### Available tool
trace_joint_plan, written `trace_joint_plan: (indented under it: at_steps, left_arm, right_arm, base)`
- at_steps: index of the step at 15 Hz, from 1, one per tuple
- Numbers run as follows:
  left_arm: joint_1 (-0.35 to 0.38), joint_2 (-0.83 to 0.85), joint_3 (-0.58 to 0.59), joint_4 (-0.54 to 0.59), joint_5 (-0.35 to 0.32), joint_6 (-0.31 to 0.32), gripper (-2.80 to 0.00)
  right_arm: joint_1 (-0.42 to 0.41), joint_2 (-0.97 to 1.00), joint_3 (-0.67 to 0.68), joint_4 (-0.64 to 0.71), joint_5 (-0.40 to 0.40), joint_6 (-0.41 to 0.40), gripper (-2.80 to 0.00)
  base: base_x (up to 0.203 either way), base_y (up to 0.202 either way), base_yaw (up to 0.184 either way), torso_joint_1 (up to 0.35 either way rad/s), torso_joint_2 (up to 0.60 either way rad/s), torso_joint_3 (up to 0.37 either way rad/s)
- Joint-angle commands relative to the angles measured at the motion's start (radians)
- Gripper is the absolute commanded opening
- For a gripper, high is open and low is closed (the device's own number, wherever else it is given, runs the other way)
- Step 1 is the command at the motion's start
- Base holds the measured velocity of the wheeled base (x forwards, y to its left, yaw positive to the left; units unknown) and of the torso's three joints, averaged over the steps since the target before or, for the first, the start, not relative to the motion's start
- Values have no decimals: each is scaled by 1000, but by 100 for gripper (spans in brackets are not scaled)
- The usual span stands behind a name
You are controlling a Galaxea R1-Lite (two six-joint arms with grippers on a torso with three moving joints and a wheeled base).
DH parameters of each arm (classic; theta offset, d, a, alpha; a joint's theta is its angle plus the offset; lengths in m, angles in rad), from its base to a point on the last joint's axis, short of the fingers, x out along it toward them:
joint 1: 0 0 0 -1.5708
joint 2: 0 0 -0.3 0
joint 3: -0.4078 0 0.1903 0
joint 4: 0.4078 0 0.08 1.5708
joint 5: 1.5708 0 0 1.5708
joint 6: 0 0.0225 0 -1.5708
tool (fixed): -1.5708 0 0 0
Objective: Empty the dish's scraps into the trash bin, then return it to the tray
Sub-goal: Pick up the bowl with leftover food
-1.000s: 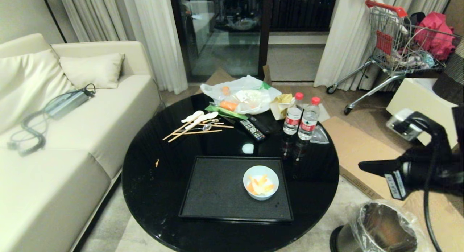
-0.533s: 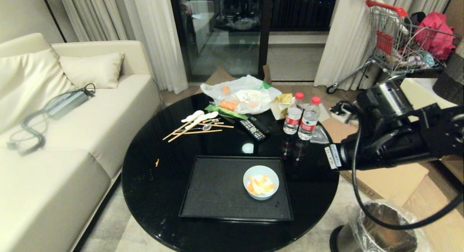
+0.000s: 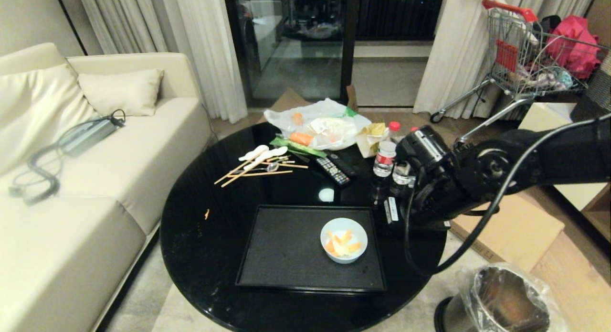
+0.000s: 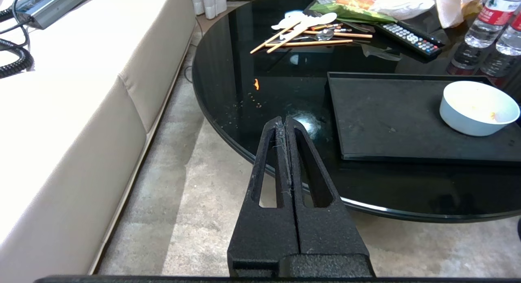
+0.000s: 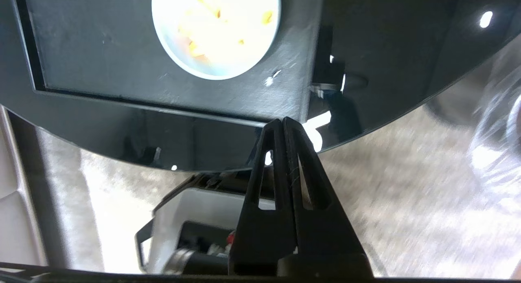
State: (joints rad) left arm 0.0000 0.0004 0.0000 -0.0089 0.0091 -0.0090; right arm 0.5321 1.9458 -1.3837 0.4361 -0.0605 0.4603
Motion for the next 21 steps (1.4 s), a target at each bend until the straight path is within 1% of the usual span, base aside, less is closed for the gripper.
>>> trace_joint_plan:
  at_steps: [1,2,4,6,8,10,13,17,21]
  left_arm:
    - [0,0,0,0,0,0,-280]
    - [0,0,0,0,0,0,-280]
    - [0,0,0,0,0,0,-280]
    - [0,0,0,0,0,0,-280]
    - [0,0,0,0,0,0,-280]
    - [0,0,0,0,0,0,-280]
    - [0,0,0,0,0,0,-280]
    - [0,0,0,0,0,0,-280]
    - [0,0,0,0,0,0,-280]
  right_arm:
    - [30,95,-102,57,-4,48,-280]
    - [32,123,-144,78,-5,75,0]
    - [31,167,-189,100,-7,101,0]
    - [25,206,-202,102,-15,103,0]
    - [26,247,-202,100,-61,103,0]
    - [26,283,-207,95,-84,107,0]
    - [26,342,-260,96,-105,159,0]
    - [31,403,-331,95,-114,179,0]
    - [40,440,-356,89,-116,179,0]
  base:
    - [0,0,0,0,0,0]
    - [0,0,0,0,0,0]
    - [0,0,0,0,0,0]
    - [0,0,0,0,0,0]
    - [0,0,0,0,0,0]
    - [0,0,0,0,0,0]
    - [0,0,0,0,0,0]
    - [0,0,0,0,0,0]
    - [0,0,0,0,0,0]
